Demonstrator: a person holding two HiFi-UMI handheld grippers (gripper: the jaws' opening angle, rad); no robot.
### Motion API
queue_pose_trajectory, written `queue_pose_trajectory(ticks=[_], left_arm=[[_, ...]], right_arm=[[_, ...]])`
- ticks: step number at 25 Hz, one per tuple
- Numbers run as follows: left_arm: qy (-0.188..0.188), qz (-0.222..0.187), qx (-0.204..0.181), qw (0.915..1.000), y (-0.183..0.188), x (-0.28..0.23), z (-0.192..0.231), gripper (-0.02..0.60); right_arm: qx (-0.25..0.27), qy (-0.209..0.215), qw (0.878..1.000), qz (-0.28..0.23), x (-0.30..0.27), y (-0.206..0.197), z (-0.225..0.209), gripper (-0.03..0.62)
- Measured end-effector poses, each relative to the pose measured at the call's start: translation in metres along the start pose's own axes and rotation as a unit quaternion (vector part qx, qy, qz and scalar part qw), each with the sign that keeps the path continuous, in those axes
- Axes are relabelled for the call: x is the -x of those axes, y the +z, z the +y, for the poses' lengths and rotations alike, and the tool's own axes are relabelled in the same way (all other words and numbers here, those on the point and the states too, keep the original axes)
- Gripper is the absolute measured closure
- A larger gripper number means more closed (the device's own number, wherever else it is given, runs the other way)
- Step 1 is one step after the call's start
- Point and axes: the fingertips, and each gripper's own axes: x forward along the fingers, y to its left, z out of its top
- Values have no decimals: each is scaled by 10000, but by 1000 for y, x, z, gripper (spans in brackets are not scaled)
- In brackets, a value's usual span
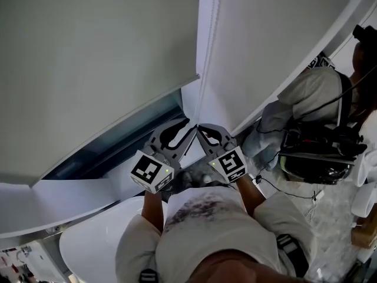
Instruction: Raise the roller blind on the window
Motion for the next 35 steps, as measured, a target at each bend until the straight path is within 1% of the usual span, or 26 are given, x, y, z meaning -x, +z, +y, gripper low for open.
queue_pose_trajectory(ticks=[4,9,13,15,16,17,21,23,27,35], left_arm=[[-162,-340,-288,9989,52,-14,-3,495],[-238,-653,-526,9962,95,-22,-10,495],[-259,-839,-570,9945,112,-21,-15,500],[-278,-878,-551,9942,115,-19,-17,548],[-291,-877,-536,9943,115,-18,-17,565],[-297,-873,-518,9944,114,-16,-16,569],[-180,-930,-465,9944,106,-7,-11,572],[-110,-877,-473,9950,99,-5,-10,572],[-72,-643,-381,9972,72,-6,-9,574],[-32,-372,-7,9993,18,-5,-6,573]], right_arm=[[48,-8,10000,7,1,1,1,533],[94,-43,9999,5,7,5,8,533],[148,-73,9999,-5,12,5,16,533],[162,-70,9998,-8,13,6,20,533],[166,-68,9998,-10,13,6,22,533],[165,-68,9998,-10,12,6,23,533],[156,-37,9999,11,7,3,25,533],[182,7,9998,105,4,-3,27,533],[97,88,9992,378,-2,-29,35,533],[-130,223,9960,859,-7,-83,42,533]])
